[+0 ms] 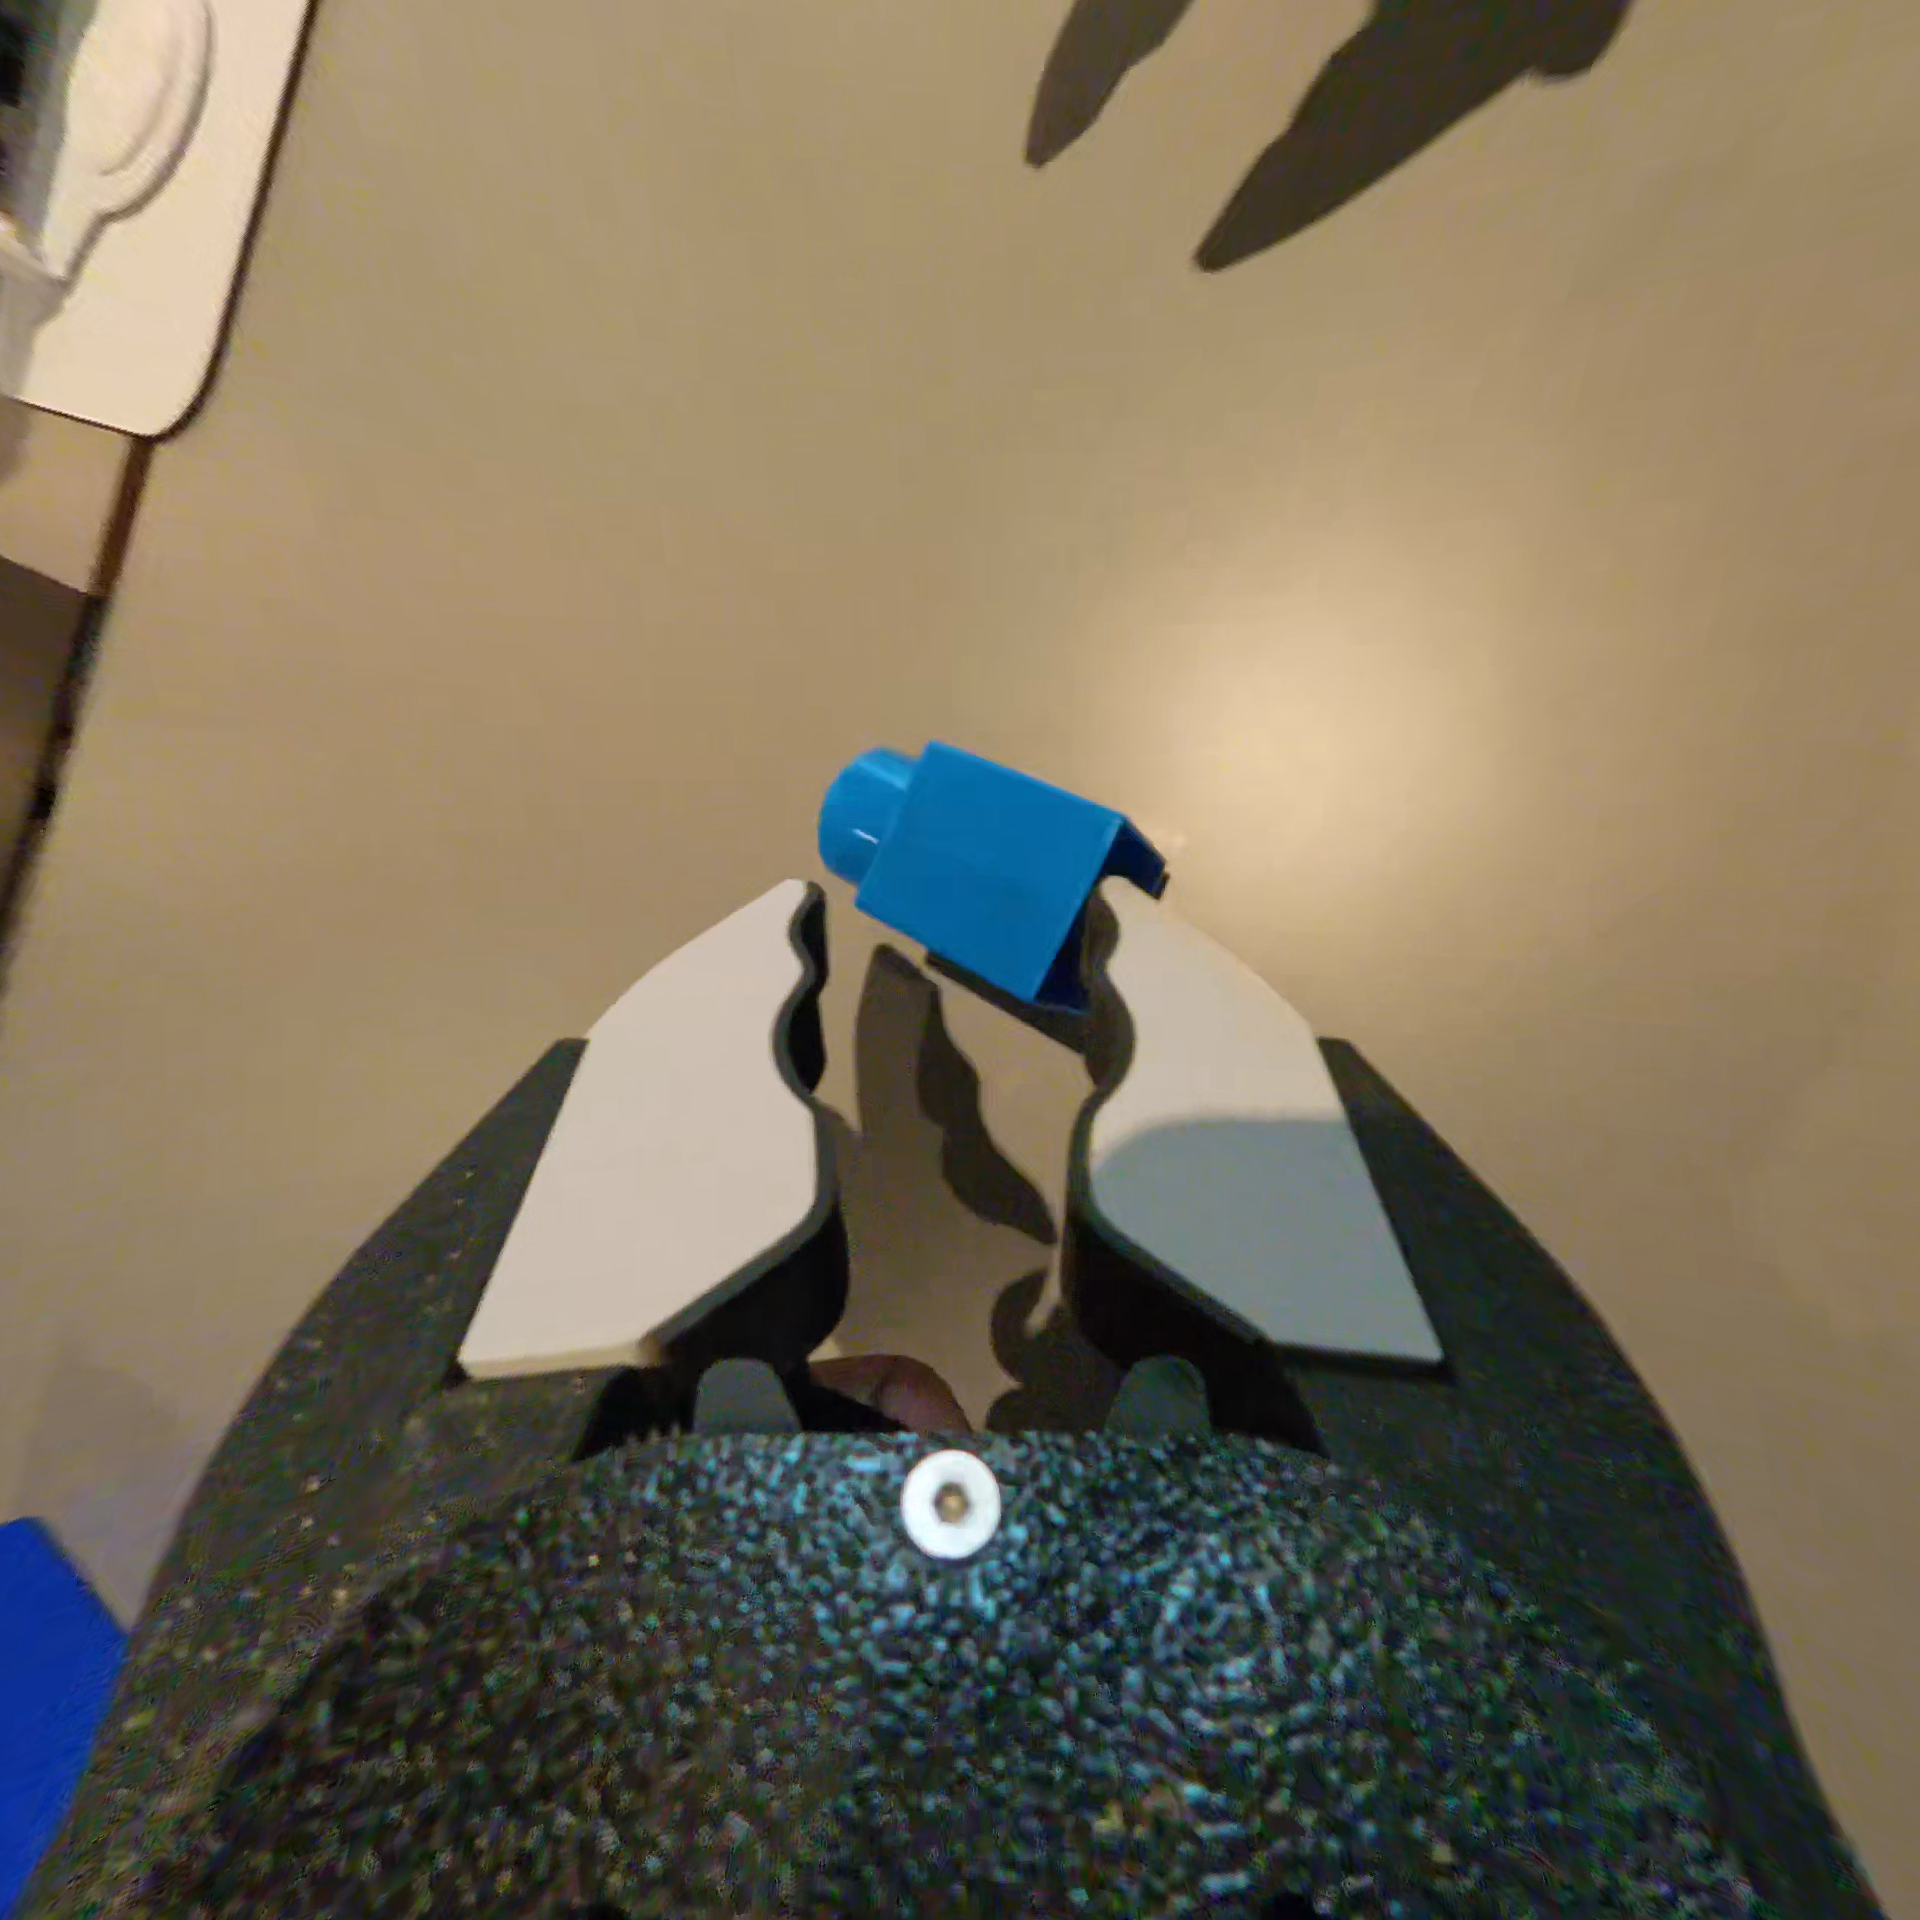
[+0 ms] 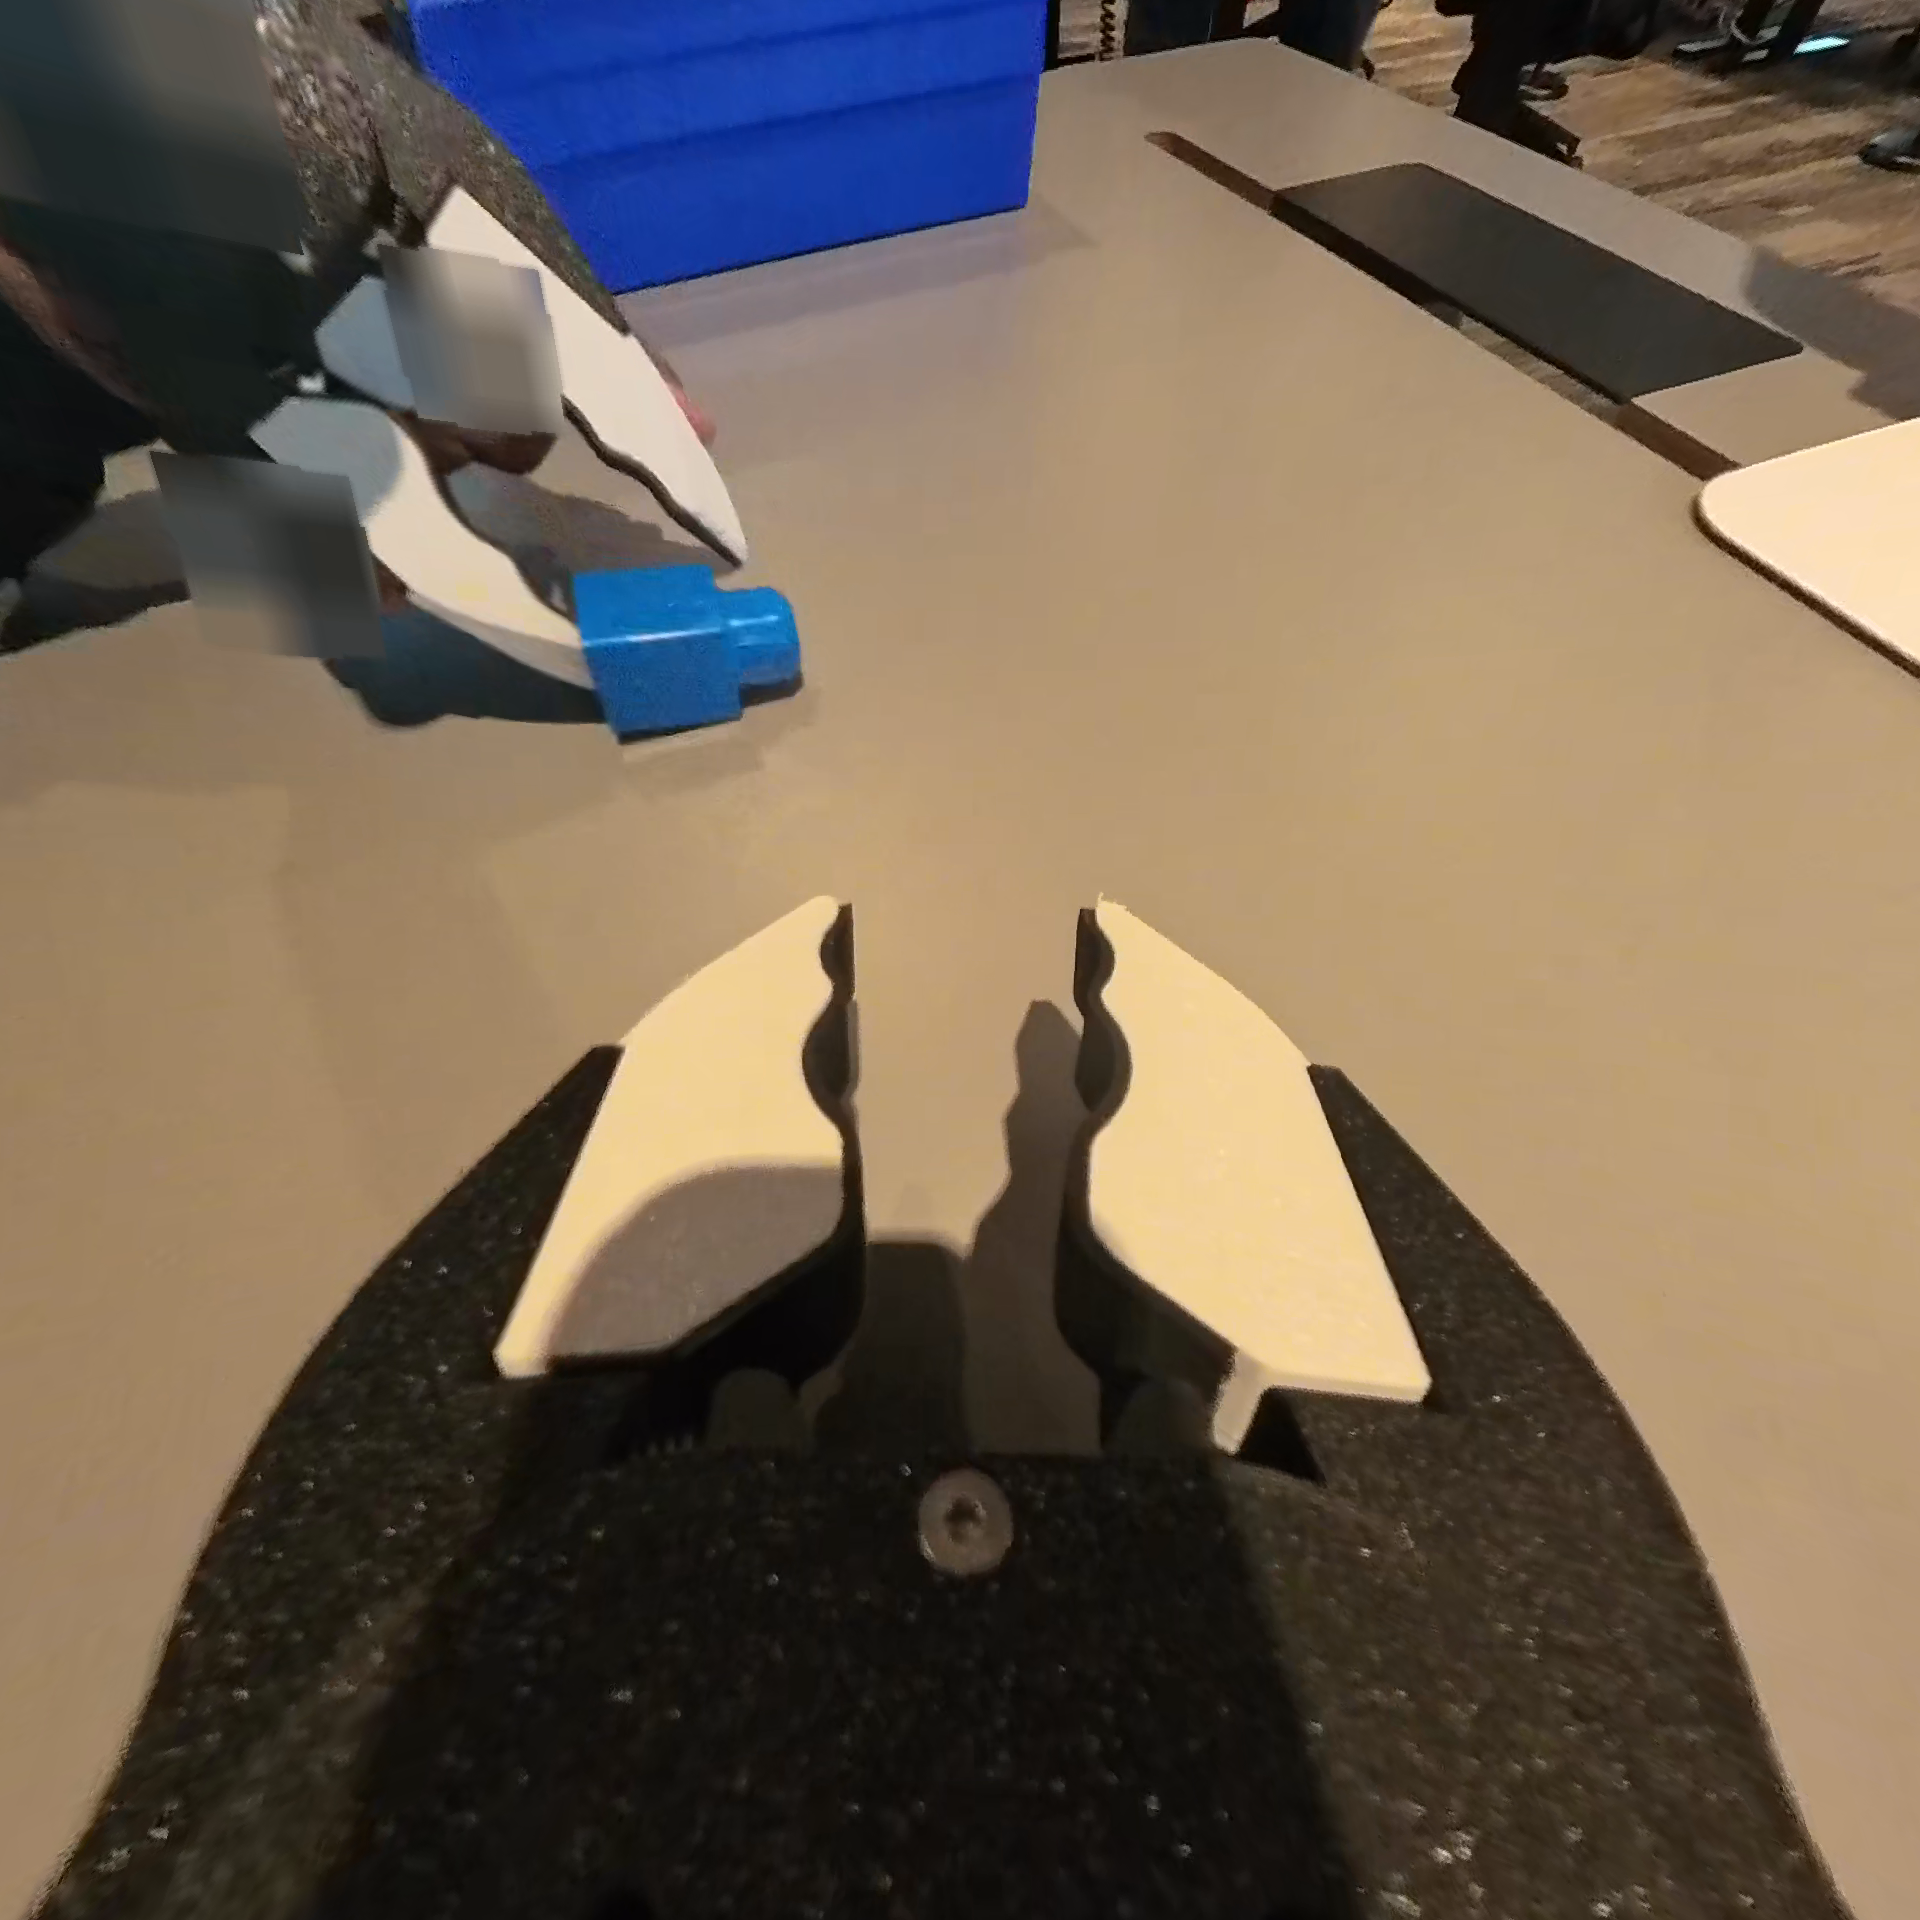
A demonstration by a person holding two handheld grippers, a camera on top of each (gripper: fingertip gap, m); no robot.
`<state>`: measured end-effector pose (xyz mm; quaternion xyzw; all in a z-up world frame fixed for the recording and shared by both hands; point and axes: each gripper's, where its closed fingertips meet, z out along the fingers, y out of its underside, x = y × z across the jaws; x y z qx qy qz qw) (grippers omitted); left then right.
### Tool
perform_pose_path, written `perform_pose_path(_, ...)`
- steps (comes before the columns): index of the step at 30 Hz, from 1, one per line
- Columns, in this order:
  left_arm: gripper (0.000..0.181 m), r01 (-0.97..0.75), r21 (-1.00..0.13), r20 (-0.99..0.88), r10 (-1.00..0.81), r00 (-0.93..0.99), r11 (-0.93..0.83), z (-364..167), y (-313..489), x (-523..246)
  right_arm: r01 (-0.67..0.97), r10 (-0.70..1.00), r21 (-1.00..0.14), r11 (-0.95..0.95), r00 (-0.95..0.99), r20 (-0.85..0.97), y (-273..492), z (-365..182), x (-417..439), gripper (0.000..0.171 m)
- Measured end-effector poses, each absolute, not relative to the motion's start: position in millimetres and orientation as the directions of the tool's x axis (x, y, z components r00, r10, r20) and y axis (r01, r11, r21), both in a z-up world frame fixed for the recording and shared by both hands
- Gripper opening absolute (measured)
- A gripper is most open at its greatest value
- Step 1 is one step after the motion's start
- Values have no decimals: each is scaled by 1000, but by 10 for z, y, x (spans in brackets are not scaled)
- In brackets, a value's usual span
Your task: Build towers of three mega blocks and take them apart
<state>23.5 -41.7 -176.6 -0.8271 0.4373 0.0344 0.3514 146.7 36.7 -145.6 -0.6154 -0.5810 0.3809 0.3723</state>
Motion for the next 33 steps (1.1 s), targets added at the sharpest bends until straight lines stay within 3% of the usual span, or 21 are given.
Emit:
perform_pose_path(3,59,-680,-636,-293,-702,649,-364,-1611,-511,229,459,1000,-888,-21,21,-13,331,-1494,1462,41)
perform_pose_path(7,59,-499,-808,-232,-609,758,-313,-1042,-579,-82,482,1000,-876,14,14,24,306,-1527,1453,41)
perform_pose_path(12,50,-311,-898,-262,-189,946,-313,-318,-622,-1499,489,1000,-872,17,10,25,299,-1539,1446,40)
perform_pose_path(16,51,-245,-842,-343,128,930,-480,-311,-738,-2861,489,1000,-872,10,11,18,302,-1539,1445,40)
perform_pose_path(19,53,-246,-705,-427,120,897,-665,-733,-712,-3502,489,1000,-872,4,15,14,311,-1540,1443,39)
perform_pose_path(21,55,-261,-612,-419,27,907,-746,-1099,-616,-3678,486,1000,-874,-2,20,9,320,-1536,1445,39)
perform_pose_path(25,61,-161,-547,-264,-14,965,-822,-1643,-447,-3783,469,999,-883,-26,29,-14,343,-1514,1452,38)
perform_pose_path(26,51,-112,-594,-207,17,978,-797,-1616,-360,-3785,464,999,-885,-34,29,-23,347,-1507,1453,37)
perform_pose_path(28,53,-44,-633,-156,71,985,-773,-1601,-261,-3834,453,999,-890,-51,28,-43,357,-1494,1457,37)
perform_pose_path(33,56,52,-559,-83,118,989,-827,-1638,-281,-3874,444,997,-893,-71,13,-73,354,-1480,1458,35)
